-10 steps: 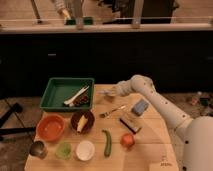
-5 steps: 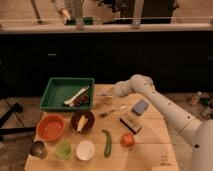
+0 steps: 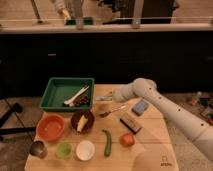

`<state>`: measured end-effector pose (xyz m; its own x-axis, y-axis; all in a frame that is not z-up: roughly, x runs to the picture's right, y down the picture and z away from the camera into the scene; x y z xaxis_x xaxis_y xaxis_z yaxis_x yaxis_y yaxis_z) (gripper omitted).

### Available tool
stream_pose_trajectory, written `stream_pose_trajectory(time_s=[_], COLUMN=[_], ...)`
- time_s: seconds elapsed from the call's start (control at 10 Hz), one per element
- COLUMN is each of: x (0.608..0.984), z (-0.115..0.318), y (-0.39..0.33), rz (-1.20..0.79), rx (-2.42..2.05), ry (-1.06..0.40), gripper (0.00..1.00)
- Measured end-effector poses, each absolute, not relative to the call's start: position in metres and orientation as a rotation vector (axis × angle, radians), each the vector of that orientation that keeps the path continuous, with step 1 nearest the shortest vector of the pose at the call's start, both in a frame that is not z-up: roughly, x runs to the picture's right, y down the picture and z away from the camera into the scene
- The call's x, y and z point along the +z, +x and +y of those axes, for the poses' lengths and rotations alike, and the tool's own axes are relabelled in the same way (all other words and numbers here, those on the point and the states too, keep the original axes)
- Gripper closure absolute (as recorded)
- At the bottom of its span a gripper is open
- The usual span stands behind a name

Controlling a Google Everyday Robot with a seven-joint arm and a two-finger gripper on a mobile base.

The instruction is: Place towel in paper cup

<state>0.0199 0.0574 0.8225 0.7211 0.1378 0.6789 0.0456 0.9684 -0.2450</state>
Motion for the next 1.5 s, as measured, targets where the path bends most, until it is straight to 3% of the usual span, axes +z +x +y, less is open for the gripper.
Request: stream_pose_trajectory(time_s=[0.5, 1.1, 1.5], x=[0.777, 0.779, 0.77], z=[0.09, 0.089, 0.094], y=[0.019, 0.02, -0.008], rz=[-0.848, -0.859, -1.019], rx=[-0.02, -0.031, -0.161], ry=[-0.284, -0.286, -0.265], gripper=[1.0, 1.0, 1.0])
